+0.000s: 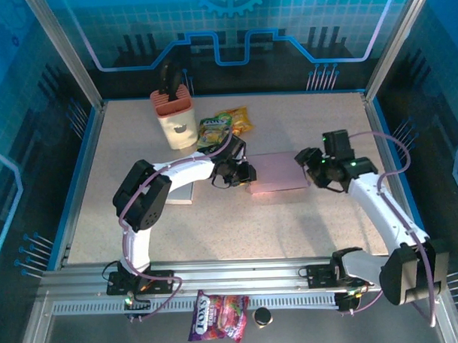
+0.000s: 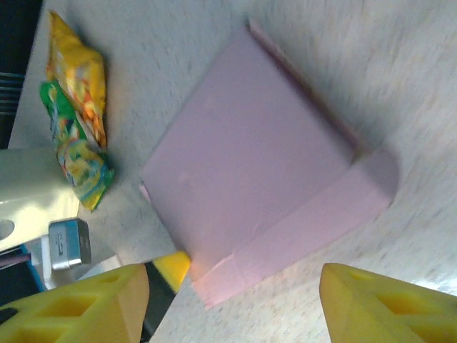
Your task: Fold the paper box
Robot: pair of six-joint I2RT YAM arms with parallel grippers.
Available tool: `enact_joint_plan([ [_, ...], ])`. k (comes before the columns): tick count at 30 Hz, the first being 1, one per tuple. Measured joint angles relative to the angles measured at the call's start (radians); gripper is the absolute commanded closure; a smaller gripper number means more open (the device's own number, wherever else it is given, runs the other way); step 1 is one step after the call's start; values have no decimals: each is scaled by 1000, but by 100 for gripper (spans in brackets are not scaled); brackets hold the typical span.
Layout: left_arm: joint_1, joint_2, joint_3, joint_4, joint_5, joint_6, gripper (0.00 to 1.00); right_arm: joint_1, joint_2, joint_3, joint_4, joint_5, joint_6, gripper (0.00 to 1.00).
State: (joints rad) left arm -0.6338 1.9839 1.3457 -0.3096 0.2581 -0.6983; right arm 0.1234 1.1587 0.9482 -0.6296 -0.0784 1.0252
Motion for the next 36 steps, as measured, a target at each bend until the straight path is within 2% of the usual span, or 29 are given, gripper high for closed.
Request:
enact_joint_plan([
  [3,0,0,0,0,-3,7,70,-110,57,37,-23,-32,-194,39],
  [5,0,2,0,0,-3,18,70,-160,164,79,-37,-66,-312,43],
  [9,0,6,0,0,-6,24,70,-179,418,198,-71,-119,-503,44],
  [13,0,7,0,0,-6,27,70,-179,550,247,-82,-173,-627,44],
  [25,4,15,11,-1,-6,51,72,-166,701,297,-89,-259,-735,60],
  [36,10,29,21,0,-1,72,80,-148,710,298,-89,-246,-746,67],
])
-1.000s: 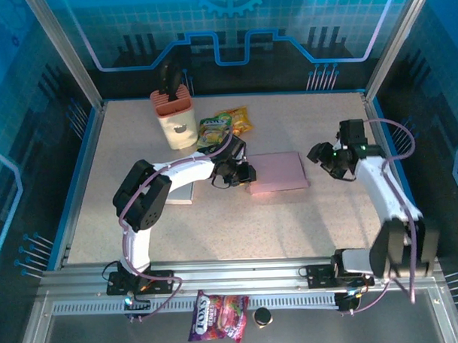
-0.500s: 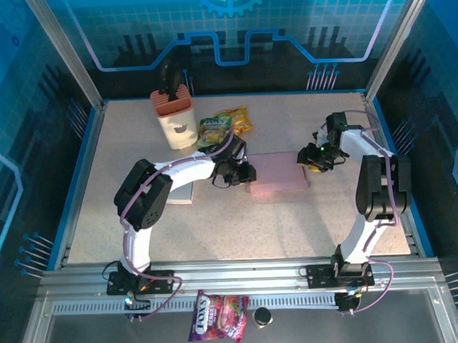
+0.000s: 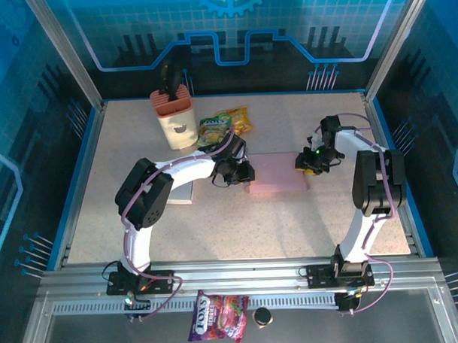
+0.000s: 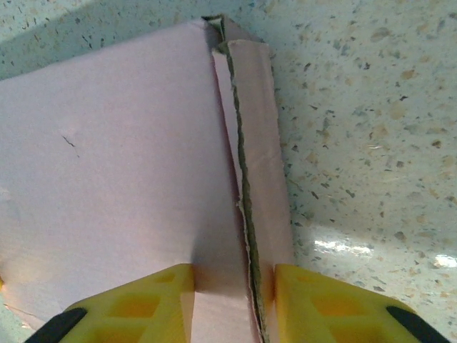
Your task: Fold the paper box
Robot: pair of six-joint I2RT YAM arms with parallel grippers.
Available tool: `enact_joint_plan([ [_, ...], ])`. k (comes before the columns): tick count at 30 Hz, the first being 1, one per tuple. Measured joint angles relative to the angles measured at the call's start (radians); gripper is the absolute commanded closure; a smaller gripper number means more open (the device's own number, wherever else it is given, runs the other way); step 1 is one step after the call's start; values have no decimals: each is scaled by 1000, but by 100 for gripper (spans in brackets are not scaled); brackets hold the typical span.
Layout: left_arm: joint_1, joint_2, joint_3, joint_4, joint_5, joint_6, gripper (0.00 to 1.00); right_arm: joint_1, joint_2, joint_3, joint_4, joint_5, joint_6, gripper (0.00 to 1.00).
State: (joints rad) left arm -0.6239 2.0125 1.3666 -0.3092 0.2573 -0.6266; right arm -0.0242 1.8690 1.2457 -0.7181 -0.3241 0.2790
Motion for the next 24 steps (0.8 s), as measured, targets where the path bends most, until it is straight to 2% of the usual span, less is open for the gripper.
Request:
enact_joint_plan([
  [7,2,1,0,0,2,0,81,23,0,0,1,35,0,72],
  [13,6,4,-1,-2,0,2,74,35,-3,-3,5,61,6,77],
  [20,6,8,0,-48,-44,31,68,55,-9,-8,7,66,7,77],
  [24,6,13,24,-88,-55,51,68,58,-10,-8,3,65,8,75],
])
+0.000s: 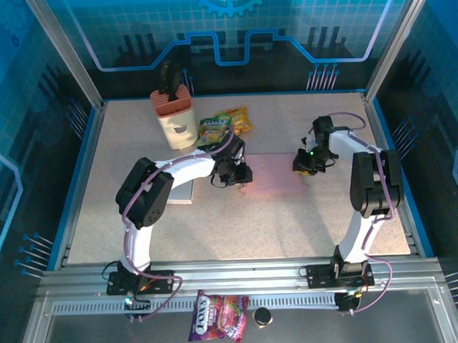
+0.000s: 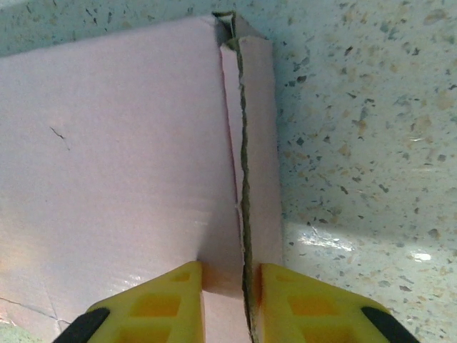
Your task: Fold the paper box
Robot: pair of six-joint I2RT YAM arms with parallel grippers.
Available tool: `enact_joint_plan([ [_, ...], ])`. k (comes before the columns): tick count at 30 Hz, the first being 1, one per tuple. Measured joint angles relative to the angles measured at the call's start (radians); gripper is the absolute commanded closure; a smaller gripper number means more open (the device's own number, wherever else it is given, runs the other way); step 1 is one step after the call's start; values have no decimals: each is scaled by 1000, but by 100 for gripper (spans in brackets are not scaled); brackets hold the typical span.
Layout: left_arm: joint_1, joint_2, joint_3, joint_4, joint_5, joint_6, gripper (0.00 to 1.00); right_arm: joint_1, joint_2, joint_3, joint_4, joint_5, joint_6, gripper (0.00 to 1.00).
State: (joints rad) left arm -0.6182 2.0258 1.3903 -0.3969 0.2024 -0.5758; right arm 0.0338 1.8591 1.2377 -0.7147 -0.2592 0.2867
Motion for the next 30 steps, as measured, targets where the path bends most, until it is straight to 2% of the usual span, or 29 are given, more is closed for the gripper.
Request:
enact_joint_plan([
  [6,0,10,16,-16,1,7,73,4,0,0,0,1,-1,73],
  [10,0,10,16,-14,4,7,78,5,-2,-2,0,6,-9,82],
  [14,0,10,16,-13,5,8,83,5,-5,-3,1,8,-8,82],
  [22,1,5,5,6,11,10,98,-3,-45,-30,-15,-14,-14,53],
  [30,25,-26,-83,125,67,4,100,-93,-87,-37,5,-148,-18,41],
])
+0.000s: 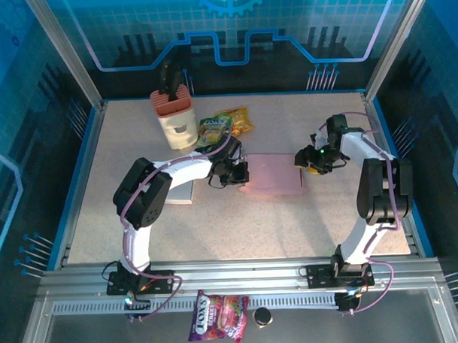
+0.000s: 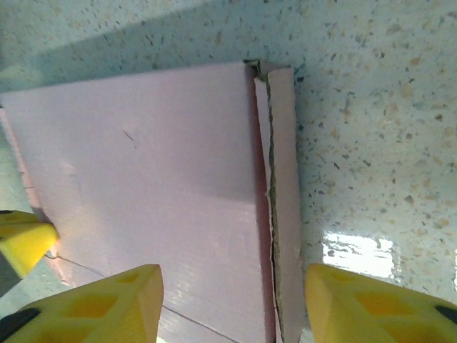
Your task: Fold the paper box
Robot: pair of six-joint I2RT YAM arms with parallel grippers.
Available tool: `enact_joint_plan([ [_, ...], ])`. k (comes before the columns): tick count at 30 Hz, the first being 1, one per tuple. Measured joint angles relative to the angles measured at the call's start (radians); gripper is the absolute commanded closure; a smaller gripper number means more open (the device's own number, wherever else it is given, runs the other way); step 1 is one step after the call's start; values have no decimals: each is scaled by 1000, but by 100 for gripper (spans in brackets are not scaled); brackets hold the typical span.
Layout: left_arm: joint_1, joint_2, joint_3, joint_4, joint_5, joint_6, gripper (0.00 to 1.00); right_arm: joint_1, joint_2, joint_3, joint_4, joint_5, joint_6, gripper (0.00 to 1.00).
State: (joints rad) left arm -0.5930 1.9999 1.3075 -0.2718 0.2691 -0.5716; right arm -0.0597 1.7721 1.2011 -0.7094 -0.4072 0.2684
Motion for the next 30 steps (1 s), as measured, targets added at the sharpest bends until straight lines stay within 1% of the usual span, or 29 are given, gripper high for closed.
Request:
enact_joint_plan([
  [1,6,-4,-15,21,16,-3,100,-5,4,0,6,-21,1,38],
  [3,18,-11,-44,60,45,-6,100,-9,19,0,20,-60,-4,35],
  [10,58,-25,-117,164,135,-13,100,-9,112,-2,47,-176,-12,29],
  [12,66,-28,-134,186,150,-17,100,-9,114,-12,64,-211,-11,28],
  [15,77,-30,-153,214,174,-29,100,-8,113,-21,93,-272,-3,33],
  [17,81,-30,-158,222,185,-32,95,-6,113,-26,112,-306,8,39],
  [20,85,-33,-161,226,192,-38,79,0,112,-44,144,-341,34,44],
  [25,87,-75,-182,225,179,-53,64,10,89,-96,182,-386,104,52],
  [26,87,-92,-187,227,174,-52,58,10,81,-105,187,-392,119,53],
  [30,87,-187,-193,240,164,-35,52,9,53,-143,212,-425,187,58],
])
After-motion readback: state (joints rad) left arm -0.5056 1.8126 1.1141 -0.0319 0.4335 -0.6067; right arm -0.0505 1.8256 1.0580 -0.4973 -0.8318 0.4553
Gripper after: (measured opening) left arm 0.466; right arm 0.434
